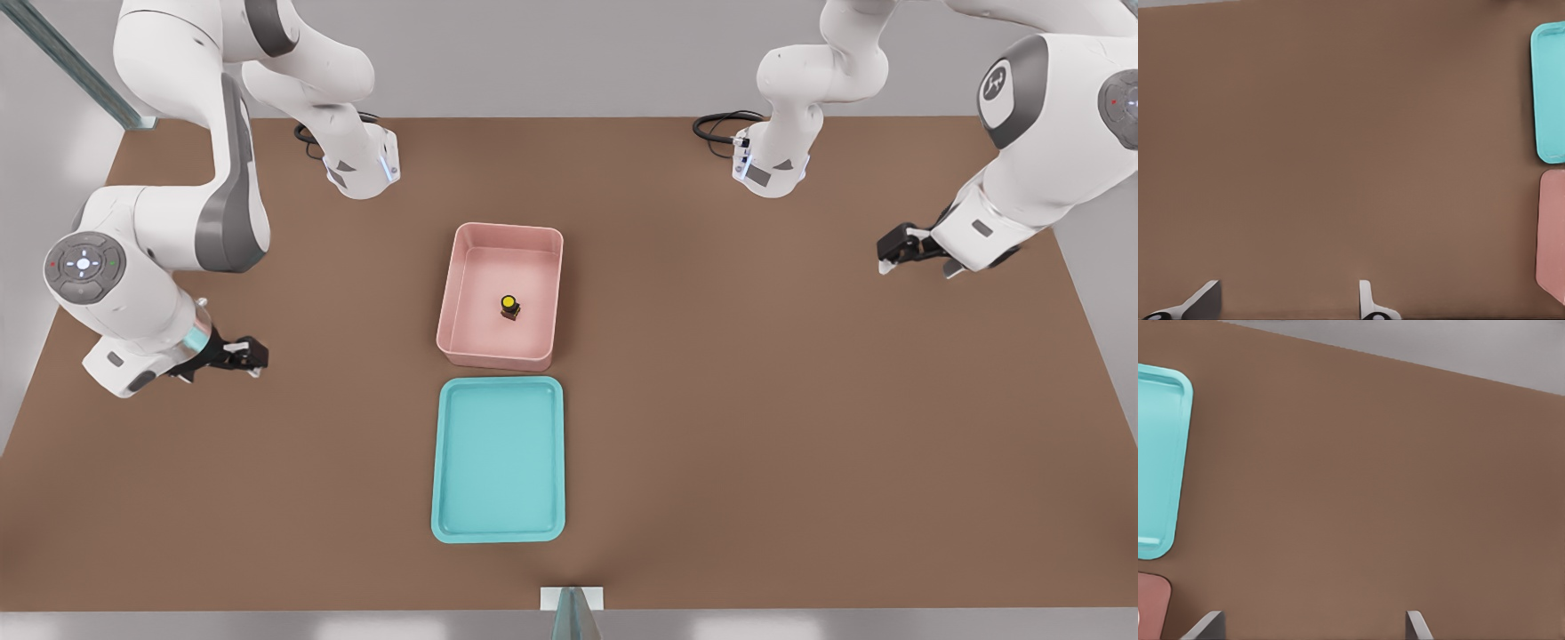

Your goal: The left arm remains still, and the right arm places the button from the box into the tray

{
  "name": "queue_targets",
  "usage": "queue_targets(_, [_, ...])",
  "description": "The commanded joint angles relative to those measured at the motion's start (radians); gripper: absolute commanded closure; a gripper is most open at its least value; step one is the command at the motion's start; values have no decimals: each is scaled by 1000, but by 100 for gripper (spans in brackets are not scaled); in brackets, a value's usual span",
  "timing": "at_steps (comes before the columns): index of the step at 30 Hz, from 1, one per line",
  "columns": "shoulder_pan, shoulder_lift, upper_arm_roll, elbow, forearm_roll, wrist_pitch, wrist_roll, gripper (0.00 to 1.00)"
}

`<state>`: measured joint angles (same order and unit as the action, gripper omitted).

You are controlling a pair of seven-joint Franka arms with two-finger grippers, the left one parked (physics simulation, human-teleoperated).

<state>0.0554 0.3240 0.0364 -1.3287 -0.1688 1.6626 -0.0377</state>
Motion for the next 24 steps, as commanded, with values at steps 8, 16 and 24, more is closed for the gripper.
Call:
queue_targets(8, [204, -105, 200, -431, 23, 262, 484, 0])
queue_targets(16, [279, -66, 405, -695, -74, 552, 1136, 4])
queue_targets(24, [317, 21, 404, -768, -144, 723, 1441, 6])
